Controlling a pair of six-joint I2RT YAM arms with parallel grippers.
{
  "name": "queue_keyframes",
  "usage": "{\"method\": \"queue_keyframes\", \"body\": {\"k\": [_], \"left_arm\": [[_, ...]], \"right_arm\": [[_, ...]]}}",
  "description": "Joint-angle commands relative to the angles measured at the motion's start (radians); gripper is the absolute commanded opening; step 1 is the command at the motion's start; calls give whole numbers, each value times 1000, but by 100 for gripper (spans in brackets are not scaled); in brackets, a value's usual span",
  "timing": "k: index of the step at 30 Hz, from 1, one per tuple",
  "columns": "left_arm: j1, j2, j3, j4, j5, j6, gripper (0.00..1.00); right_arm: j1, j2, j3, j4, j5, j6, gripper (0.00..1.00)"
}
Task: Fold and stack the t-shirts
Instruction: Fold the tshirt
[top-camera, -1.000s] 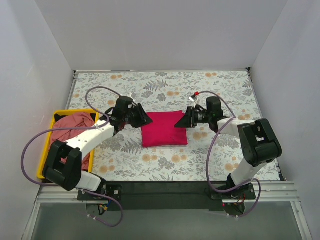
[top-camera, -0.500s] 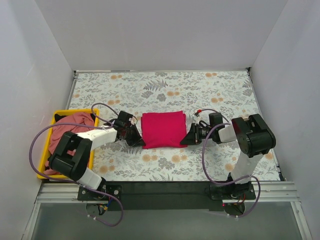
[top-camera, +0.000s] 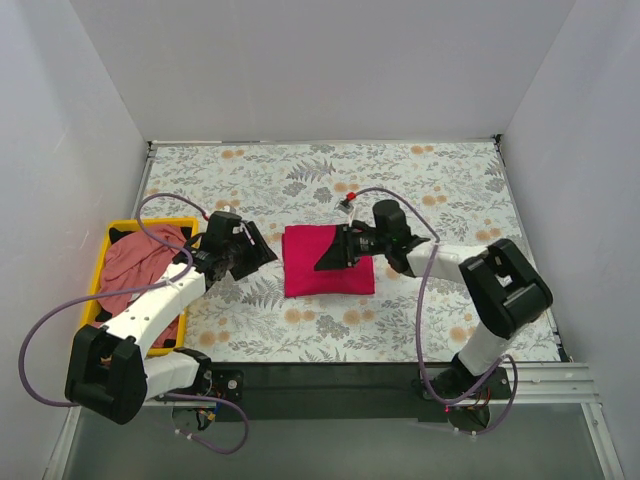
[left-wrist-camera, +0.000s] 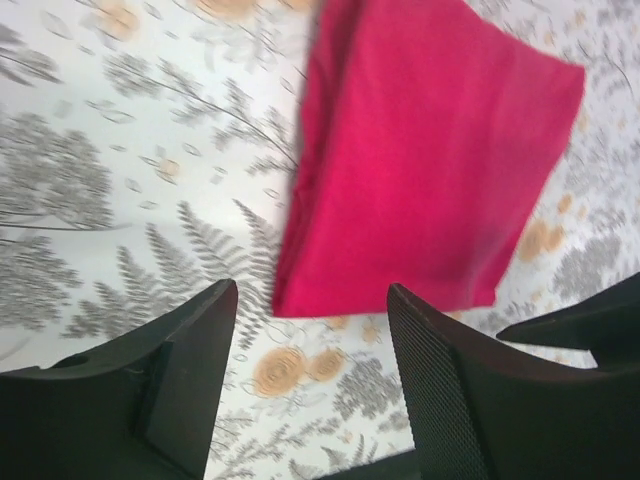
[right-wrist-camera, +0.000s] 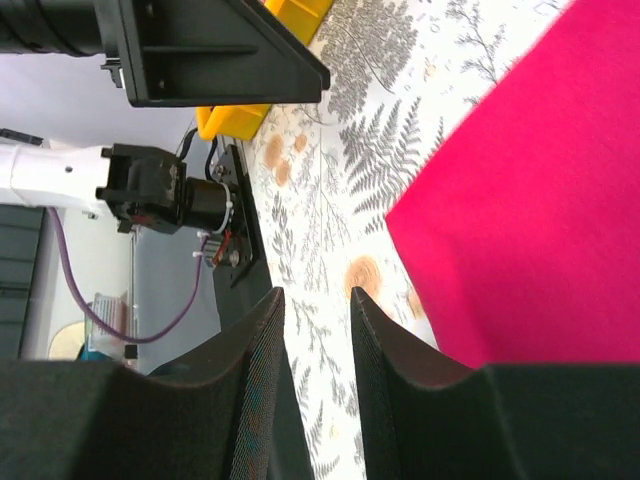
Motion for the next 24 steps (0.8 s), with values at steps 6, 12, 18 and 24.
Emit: {"method": "queue_keyframes", "body": {"k": [6,12,18,24], "left_arm": [[47,-59,-31,-13,-252,115,62],[47,-66,-47,20,-249,130,62],[47,-69,-31,14,-218,158,64],[49,-64,-42,41,-197,163,67]], "right_arm": [[78,342,58,155,43,134,39],[39,369,-24,167,47,116,38],[-43,192,-5,161,-15,119,39],[-202,229,62,166,-81,96,39]]}}
